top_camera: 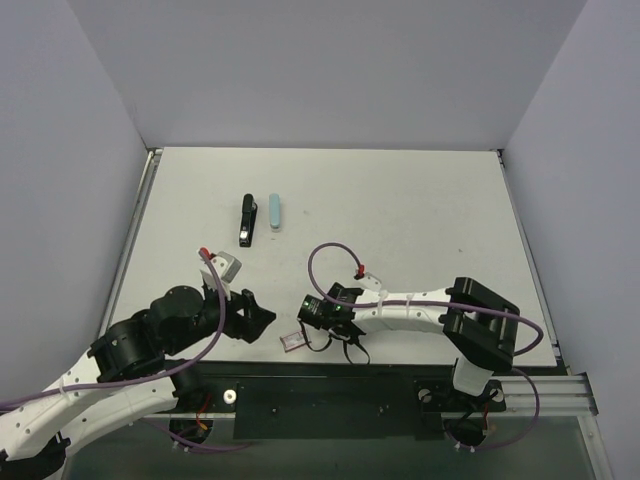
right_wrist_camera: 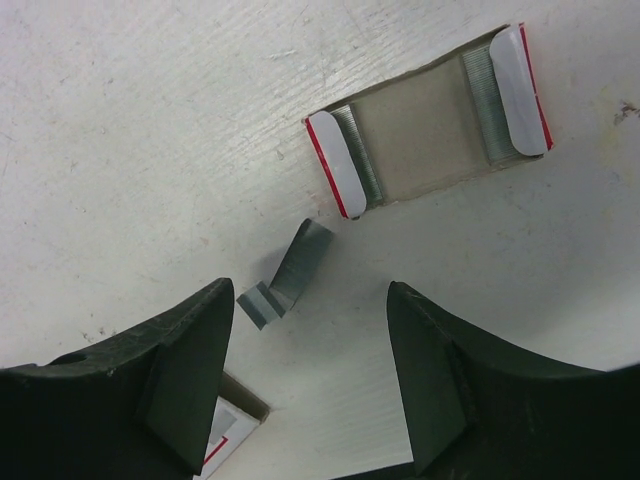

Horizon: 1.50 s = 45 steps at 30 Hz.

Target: Unload the staples from the stapler

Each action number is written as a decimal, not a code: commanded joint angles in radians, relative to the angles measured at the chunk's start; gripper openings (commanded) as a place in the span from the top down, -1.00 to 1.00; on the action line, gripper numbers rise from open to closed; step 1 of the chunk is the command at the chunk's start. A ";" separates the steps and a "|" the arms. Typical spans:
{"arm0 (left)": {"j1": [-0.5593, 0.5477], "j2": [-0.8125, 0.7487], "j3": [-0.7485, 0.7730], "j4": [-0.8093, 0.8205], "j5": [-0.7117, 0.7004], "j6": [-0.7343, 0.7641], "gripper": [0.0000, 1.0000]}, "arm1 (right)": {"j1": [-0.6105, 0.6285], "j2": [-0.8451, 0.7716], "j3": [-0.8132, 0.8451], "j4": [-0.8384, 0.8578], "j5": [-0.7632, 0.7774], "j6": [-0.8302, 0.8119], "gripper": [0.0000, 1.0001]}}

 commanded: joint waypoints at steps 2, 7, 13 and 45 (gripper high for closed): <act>-0.003 -0.011 -0.013 0.043 0.026 0.028 -0.66 | -0.015 0.017 0.038 -0.053 0.039 0.044 -0.13; -0.003 -0.016 -0.017 0.045 0.030 0.032 -0.65 | -0.034 0.049 0.049 -0.053 0.012 0.036 -0.08; -0.003 -0.031 -0.027 0.048 0.033 0.032 -0.66 | -0.044 0.082 0.060 -0.053 -0.016 0.028 0.04; -0.004 -0.065 -0.034 0.043 0.020 0.029 -0.66 | -0.069 0.286 0.299 -0.171 -0.039 -0.335 0.47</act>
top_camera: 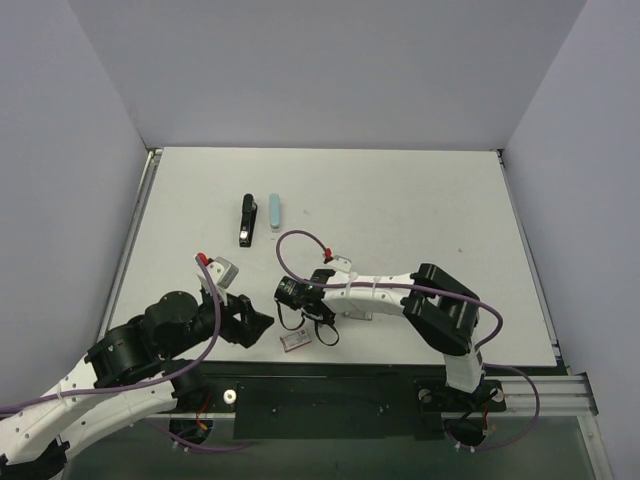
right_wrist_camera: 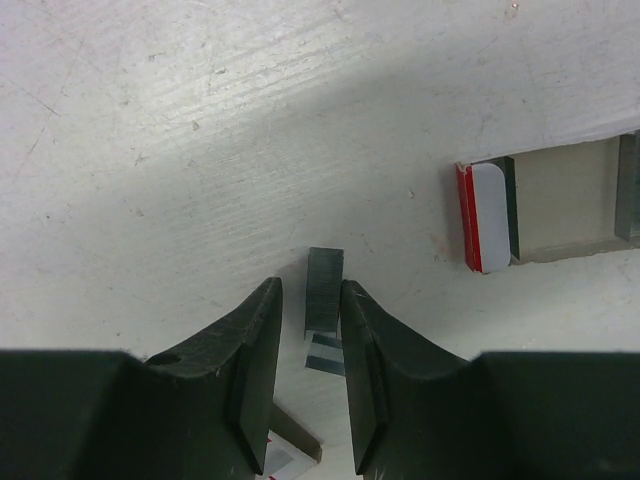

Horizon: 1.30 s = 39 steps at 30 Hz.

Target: Unload the staples from the stapler

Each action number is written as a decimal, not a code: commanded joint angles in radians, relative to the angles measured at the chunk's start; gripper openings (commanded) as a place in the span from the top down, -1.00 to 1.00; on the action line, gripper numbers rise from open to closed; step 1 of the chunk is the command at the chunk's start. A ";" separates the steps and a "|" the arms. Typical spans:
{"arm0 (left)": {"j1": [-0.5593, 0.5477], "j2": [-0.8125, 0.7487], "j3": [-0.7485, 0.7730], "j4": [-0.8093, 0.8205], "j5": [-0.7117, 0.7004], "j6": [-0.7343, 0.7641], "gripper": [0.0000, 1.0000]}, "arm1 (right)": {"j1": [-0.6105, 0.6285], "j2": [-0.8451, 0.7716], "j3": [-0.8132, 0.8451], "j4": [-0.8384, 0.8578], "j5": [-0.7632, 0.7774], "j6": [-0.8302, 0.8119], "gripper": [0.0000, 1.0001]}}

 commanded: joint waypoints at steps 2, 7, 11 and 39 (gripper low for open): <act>-0.004 -0.009 0.008 0.035 -0.010 0.006 -0.67 | -0.011 0.069 0.036 -0.107 0.007 -0.096 0.47; -0.004 -0.014 0.005 0.032 -0.019 0.006 -0.68 | -0.016 0.072 0.028 -0.107 0.008 -0.134 0.56; -0.004 -0.003 0.003 0.032 -0.021 0.006 -0.68 | -0.022 0.086 0.037 -0.107 -0.006 -0.164 0.64; -0.004 -0.050 -0.003 0.018 -0.082 -0.011 -0.71 | -0.042 -0.256 -0.102 -0.092 0.060 -0.329 0.87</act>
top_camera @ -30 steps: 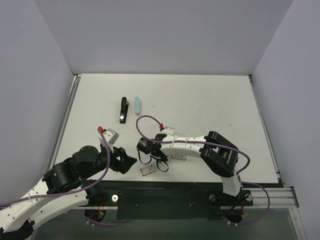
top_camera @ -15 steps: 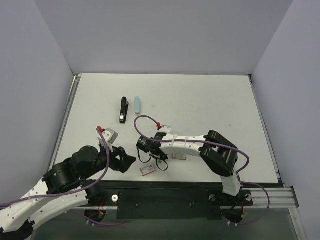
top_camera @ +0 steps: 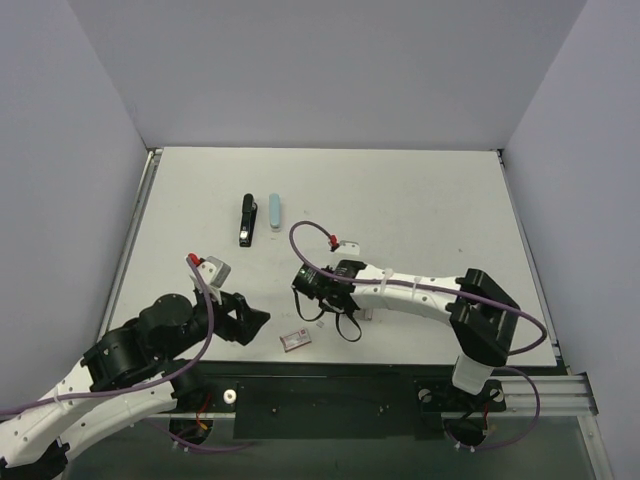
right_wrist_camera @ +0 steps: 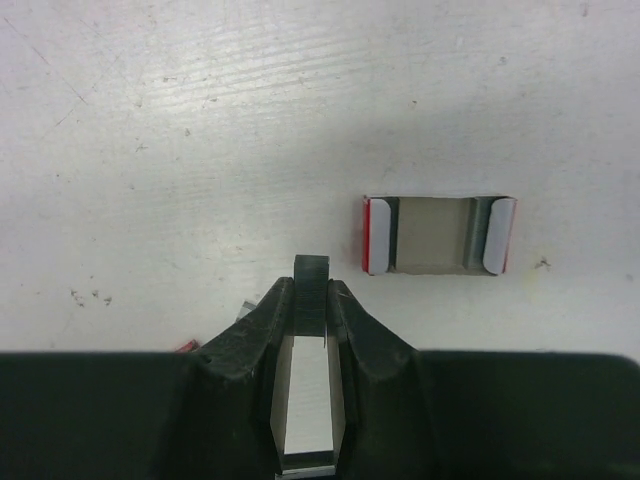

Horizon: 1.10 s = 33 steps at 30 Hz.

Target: Unload the staples from the stapler

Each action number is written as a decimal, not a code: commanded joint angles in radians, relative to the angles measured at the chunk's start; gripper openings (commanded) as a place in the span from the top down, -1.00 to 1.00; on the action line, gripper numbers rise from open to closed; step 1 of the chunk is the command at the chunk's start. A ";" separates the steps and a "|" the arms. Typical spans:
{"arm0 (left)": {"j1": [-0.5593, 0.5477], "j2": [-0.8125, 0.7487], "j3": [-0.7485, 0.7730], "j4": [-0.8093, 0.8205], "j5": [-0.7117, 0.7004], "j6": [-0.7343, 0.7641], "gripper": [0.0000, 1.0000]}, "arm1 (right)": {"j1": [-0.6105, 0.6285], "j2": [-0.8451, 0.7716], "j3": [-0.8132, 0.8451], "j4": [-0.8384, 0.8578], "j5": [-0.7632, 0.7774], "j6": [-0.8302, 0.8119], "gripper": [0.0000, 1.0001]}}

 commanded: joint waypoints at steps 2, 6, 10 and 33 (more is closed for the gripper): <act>-0.006 -0.028 0.003 0.019 -0.029 -0.008 -0.71 | -0.002 -0.131 -0.088 -0.057 0.052 -0.013 0.87; -0.004 -0.039 0.000 0.021 -0.035 -0.010 -0.71 | -0.004 -0.176 -0.128 -0.057 0.062 -0.022 0.87; -0.004 -0.036 0.000 0.019 -0.039 -0.010 -0.71 | -0.013 -0.203 -0.163 -0.057 0.078 -0.028 0.86; -0.004 -0.041 0.001 0.013 -0.063 -0.017 -0.71 | -0.114 -0.150 -0.229 0.072 0.037 -0.111 0.86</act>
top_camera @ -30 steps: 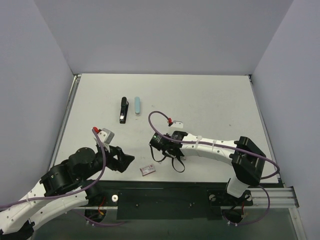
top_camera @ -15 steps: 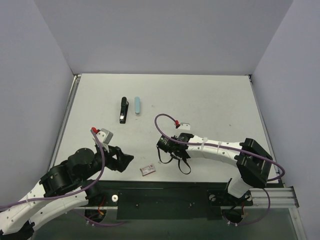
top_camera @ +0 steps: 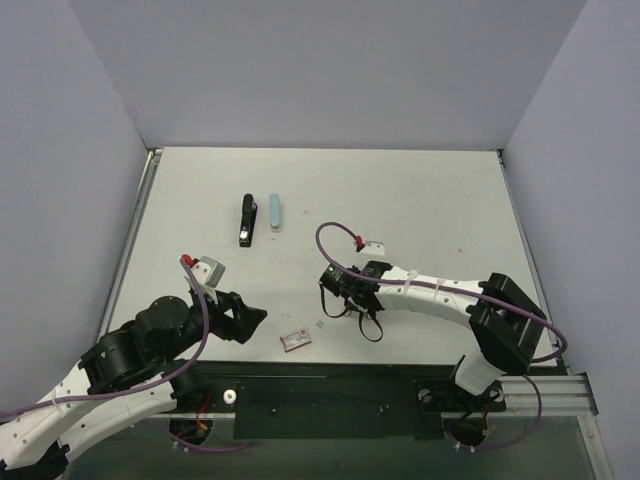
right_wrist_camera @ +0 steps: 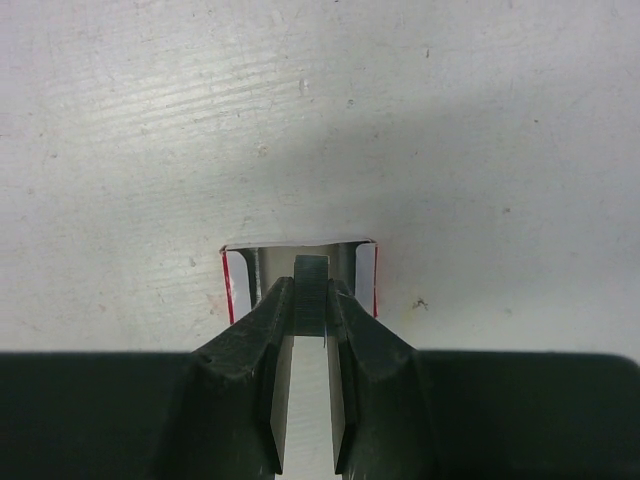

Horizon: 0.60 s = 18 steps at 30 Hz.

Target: Unload the staples from the stapler

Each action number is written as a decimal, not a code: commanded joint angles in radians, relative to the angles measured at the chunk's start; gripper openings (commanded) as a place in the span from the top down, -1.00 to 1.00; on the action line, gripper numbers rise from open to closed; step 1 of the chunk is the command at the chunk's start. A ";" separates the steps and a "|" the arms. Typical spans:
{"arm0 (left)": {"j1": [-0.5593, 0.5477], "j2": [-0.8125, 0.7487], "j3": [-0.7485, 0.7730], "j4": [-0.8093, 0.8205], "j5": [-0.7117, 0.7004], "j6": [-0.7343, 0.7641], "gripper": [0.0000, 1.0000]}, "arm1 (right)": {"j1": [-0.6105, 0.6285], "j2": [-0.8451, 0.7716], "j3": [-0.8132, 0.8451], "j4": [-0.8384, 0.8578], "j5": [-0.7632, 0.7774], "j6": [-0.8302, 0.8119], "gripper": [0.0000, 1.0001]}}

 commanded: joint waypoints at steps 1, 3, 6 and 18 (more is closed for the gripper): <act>-0.004 -0.014 0.007 0.015 -0.020 -0.009 -0.71 | -0.006 0.034 0.000 0.012 -0.007 -0.022 0.87; -0.004 -0.014 0.006 0.015 -0.022 -0.007 -0.71 | -0.004 0.054 0.005 0.018 -0.010 -0.024 0.87; -0.003 -0.017 0.006 0.015 -0.020 -0.009 -0.71 | -0.010 0.068 0.001 0.029 -0.021 -0.022 0.87; -0.004 -0.025 0.007 0.015 -0.022 -0.009 -0.72 | -0.013 0.106 -0.011 0.063 -0.043 -0.013 0.87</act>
